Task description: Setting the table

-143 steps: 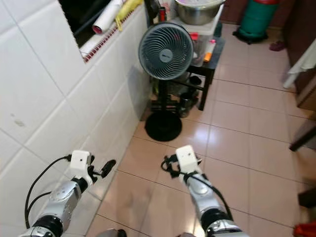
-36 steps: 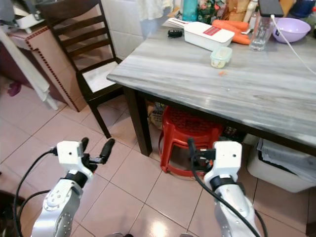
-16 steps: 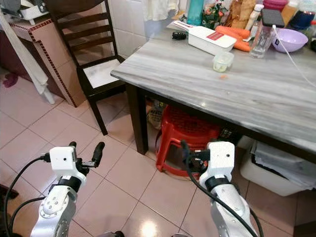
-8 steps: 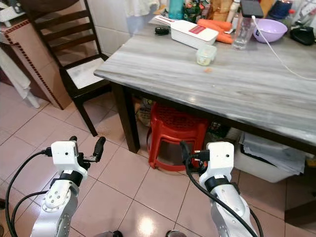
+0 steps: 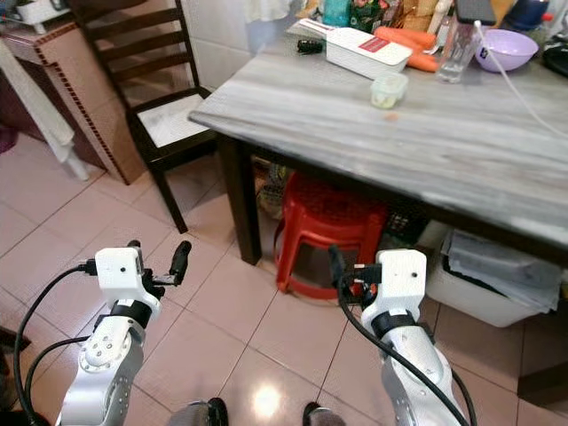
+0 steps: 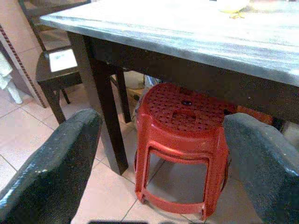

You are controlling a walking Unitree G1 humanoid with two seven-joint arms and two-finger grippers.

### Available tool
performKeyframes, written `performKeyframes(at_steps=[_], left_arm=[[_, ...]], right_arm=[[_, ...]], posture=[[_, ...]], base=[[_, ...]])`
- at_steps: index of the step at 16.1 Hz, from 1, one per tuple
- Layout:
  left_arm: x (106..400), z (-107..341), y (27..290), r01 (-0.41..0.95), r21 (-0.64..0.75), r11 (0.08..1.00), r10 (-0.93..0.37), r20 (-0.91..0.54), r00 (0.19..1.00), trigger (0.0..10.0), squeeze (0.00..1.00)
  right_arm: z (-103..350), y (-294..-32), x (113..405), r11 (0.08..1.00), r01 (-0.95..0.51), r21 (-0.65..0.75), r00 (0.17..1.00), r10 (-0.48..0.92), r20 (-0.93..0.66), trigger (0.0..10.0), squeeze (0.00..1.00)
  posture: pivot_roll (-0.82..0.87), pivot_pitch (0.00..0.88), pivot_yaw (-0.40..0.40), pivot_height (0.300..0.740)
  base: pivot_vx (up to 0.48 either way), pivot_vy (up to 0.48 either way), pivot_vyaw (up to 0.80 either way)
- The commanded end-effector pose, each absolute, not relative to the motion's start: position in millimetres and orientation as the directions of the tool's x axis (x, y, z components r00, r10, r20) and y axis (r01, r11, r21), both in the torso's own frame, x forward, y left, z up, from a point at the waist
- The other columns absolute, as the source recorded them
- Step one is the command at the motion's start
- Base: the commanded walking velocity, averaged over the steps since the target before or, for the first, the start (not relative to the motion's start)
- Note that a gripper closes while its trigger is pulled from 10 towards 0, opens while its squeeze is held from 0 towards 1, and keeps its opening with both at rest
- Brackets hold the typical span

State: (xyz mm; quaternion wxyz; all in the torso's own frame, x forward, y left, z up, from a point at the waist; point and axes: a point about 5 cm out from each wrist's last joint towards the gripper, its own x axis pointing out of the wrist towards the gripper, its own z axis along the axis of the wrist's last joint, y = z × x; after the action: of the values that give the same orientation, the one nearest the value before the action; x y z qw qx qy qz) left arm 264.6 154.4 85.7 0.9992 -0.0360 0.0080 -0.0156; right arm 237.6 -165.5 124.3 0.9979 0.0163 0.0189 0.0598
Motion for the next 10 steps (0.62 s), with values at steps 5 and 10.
performKeyframes(at_steps=[5,10], left_arm=[[263.9,81.9,159.0,0.021,-0.048,0.999,-0.022,-0.040,0.999,10.0,0.00],[265.5,83.7,157.9,0.034,-0.042,0.999,-0.035,-0.029,0.999,10.0,0.00]], right_arm=[[120.7,-168.6,236.8,0.994,-0.099,0.042,0.993,0.101,-0.054,10.0,0.00],[122.2,-170.0,238.3,0.995,-0.092,0.041,0.994,0.094,-0.049,10.0,0.00]], posture=[[-0.09,0.137,0.045,0.740],[-0.08,0.132,0.044,0.740]], base=[[-0.325,0.000,0.00],[-0.193,0.000,0.00]])
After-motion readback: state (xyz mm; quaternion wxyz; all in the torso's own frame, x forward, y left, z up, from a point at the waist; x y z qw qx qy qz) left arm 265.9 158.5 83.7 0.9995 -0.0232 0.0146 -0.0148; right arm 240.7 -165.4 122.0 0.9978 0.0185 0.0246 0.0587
